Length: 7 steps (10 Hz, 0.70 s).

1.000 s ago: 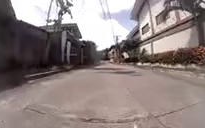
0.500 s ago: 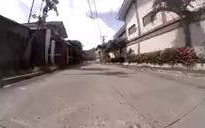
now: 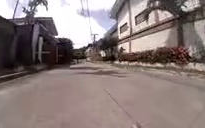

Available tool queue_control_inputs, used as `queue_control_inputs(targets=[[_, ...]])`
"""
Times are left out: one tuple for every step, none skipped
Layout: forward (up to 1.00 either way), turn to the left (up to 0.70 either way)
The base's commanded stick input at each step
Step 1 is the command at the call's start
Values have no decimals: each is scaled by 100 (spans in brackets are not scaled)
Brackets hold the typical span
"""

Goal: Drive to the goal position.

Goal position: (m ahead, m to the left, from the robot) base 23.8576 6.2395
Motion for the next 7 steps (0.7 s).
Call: queue_control_inputs(targets=[[70,0],[70,0],[70,0],[70,0],[70,0],[70,0],[70,0]])
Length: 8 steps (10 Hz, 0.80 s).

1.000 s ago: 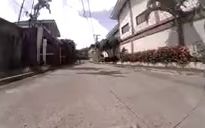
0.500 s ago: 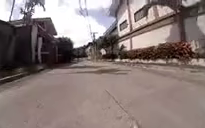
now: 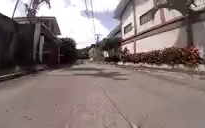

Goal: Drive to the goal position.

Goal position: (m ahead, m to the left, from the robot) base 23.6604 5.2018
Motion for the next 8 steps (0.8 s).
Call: queue_control_inputs(targets=[[70,0],[70,0],[70,0],[70,0],[70,0],[70,0],[70,0],[70,0]])
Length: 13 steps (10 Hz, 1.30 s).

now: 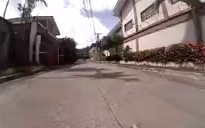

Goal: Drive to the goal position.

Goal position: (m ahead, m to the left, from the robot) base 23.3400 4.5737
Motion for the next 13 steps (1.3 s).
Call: queue_control_inputs(targets=[[70,0],[70,0],[70,-4],[70,-16],[70,-35],[70,-31],[70,-8],[70,0],[70,0],[70,0],[70,0],[70,0],[70,0]])
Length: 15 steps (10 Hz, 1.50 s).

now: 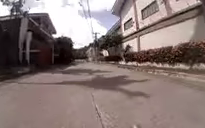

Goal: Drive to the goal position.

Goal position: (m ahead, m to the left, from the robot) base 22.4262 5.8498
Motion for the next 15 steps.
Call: queue_control_inputs(targets=[[70,0],[70,0],[70,0],[70,0],[70,0],[70,0],[70,0],[70,0],[70,0],[70,0],[70,0],[70,0],[70,0],[70,0],[70,0]])
